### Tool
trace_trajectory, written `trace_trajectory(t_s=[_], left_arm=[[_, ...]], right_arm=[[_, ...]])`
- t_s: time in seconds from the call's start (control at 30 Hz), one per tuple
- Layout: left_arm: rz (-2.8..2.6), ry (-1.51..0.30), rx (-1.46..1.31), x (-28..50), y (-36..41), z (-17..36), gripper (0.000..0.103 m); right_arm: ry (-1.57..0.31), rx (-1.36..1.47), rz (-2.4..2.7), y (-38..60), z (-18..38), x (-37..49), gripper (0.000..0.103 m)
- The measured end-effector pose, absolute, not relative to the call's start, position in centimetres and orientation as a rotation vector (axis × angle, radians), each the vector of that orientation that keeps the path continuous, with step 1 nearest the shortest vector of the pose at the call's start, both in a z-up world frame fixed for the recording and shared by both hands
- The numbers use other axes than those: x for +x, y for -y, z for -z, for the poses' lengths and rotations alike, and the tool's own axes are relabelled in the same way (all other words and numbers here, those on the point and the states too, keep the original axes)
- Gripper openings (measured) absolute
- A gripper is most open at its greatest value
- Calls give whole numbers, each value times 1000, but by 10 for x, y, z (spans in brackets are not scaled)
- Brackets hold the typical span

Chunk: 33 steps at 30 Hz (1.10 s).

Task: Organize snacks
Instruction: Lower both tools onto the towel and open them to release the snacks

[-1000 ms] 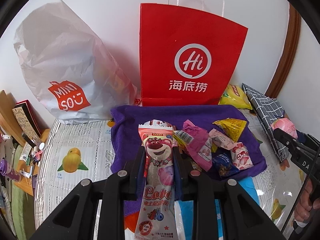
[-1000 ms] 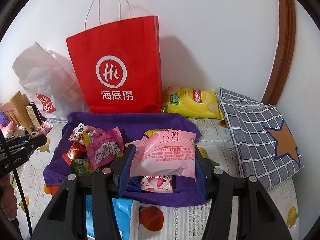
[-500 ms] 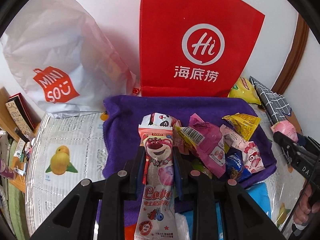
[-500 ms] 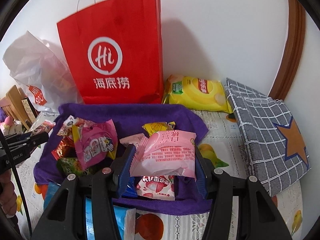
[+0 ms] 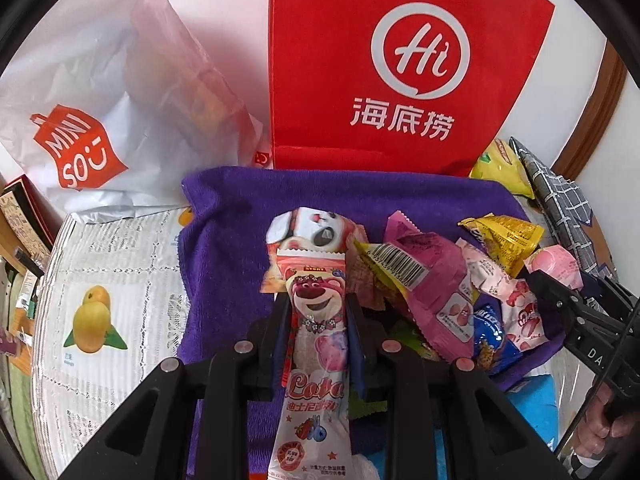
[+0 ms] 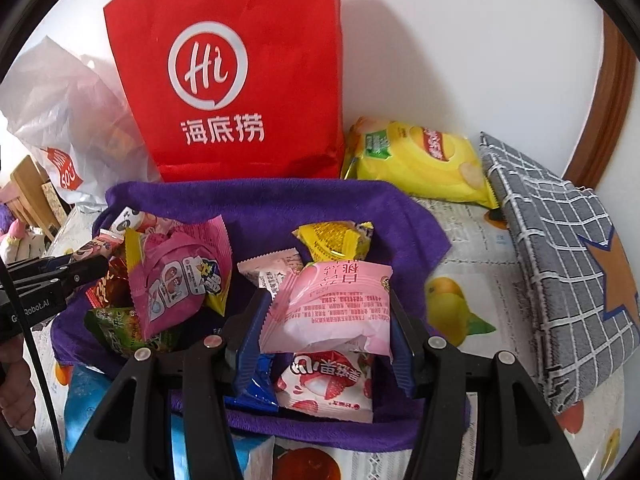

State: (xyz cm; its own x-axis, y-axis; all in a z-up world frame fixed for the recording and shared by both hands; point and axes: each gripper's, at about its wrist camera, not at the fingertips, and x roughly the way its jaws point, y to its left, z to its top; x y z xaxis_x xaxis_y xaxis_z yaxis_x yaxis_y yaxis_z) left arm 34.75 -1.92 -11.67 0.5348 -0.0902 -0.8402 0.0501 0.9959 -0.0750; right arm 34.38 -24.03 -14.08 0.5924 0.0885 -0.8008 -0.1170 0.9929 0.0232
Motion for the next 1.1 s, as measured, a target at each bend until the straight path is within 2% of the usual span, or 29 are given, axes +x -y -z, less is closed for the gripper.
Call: trace_trajectory(t_s=[0.33, 0.57, 0.63, 0.7, 0.77, 0.87, 1.1], left_arm=[[103, -1011, -38, 351, 21, 121, 27], [102, -1002, -23, 350, 24, 119, 27], [98, -995, -21, 349, 24, 116, 34], [77, -982, -5, 347, 25, 112, 59], [82, -966, -7, 345, 25, 107, 66], [94, -949, -7, 339, 27, 98, 71], [84, -923, -7, 313, 27, 75, 72]], right_arm=[[-948, -74, -120, 232, 153, 349, 56], [-962, -62, -118, 234, 155, 352, 64], [-964, -76, -107, 233, 154, 353, 69], [-953, -97, -85, 232, 151, 351, 73], [-936, -116, -71, 231, 146, 348, 82], [-921, -112, -66, 233, 137, 342, 85], [-887, -77, -38, 238, 102, 319, 85]])
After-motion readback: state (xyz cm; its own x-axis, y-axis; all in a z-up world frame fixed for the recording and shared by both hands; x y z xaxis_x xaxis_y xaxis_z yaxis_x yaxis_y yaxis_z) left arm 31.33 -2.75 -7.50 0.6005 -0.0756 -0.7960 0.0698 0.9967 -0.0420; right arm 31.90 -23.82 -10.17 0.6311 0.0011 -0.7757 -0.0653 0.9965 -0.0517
